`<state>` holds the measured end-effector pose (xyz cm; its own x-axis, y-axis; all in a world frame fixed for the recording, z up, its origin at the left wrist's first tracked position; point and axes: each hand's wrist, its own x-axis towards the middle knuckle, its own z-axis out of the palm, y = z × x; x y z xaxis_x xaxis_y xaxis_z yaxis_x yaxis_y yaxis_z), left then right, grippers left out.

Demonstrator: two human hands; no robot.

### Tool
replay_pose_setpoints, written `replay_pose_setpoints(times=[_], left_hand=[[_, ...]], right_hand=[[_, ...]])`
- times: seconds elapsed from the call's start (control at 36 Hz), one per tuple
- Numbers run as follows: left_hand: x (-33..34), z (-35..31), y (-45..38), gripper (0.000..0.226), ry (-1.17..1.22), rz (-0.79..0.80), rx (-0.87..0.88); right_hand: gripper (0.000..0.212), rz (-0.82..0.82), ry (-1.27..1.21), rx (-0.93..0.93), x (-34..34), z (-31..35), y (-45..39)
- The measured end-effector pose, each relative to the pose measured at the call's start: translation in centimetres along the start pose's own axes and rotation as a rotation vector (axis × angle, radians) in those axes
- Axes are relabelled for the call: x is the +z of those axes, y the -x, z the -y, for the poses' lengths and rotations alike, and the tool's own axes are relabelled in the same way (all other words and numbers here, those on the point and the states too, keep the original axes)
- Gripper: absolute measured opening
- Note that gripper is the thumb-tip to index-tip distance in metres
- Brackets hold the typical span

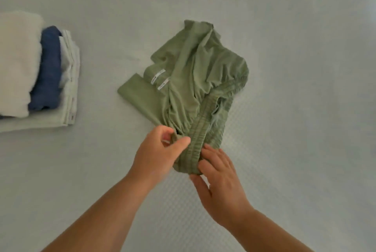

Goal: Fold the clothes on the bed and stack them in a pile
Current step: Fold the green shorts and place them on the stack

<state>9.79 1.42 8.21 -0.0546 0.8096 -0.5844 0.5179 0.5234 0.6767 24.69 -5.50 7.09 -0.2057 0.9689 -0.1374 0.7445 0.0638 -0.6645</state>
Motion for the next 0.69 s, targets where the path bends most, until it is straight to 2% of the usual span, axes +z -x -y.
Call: replay_pose_setpoints(times=[0.06,0.11,0.17,0.19,0.25,0.31,0.39,0.44,0.53,0.61,0.69], left_hand=[[-0.3,-0.4,4.7,0.053,0.064,0.164,-0.126],[-1.0,-0.8,8.3,0.058,0.196,0.342,-0.245],[-2.2,-1.1,11.4,0.056,0.408,0.426,-0.317],[-2.7,-1.4,12.7,0.047,0.495,0.425,-0.324],[-3.8,-2.5,14.9,0.024,0.559,0.367,-0.301],[-5.0,-3.8,16.5,0.009,0.506,0.257,-0.258],[-7.0,-5.8,18.5,0.021,0.423,0.1,-0.201],[-8.5,-7.4,20.1,0.019,0.394,0.079,-0.11],[-10.8,-10.1,22.9,0.014,0.361,0.068,0.066],[-12.8,-12.4,25.3,0.023,0.3,0.042,0.191],[-14.8,-13.5,26.6,0.024,0.224,-0.066,0.259]], right_hand=[[0.022,0.01,-0.096,-0.007,-0.7,2.5,2.5],[0.034,0.036,-0.158,0.001,-1.5,5.2,4.6],[0.043,0.085,-0.25,0.016,-2.7,7.8,6.6],[0.041,0.101,-0.309,0.027,-3.5,9.0,7.4],[0.031,0.118,-0.415,0.036,-5.2,11.1,8.5],[0.036,0.132,-0.435,0.037,-6.9,12.7,9.4],[0.057,0.061,-0.263,0.011,-8.6,14.3,10.7],[0.063,-0.002,-0.201,0.071,-9.2,15.0,11.2],[0.051,0.083,-0.22,0.217,-10.5,16.5,11.8],[0.034,0.118,-0.273,0.312,-11.5,17.3,12.2],[0.047,0.039,-0.364,0.4,-12.9,18.4,12.6]])
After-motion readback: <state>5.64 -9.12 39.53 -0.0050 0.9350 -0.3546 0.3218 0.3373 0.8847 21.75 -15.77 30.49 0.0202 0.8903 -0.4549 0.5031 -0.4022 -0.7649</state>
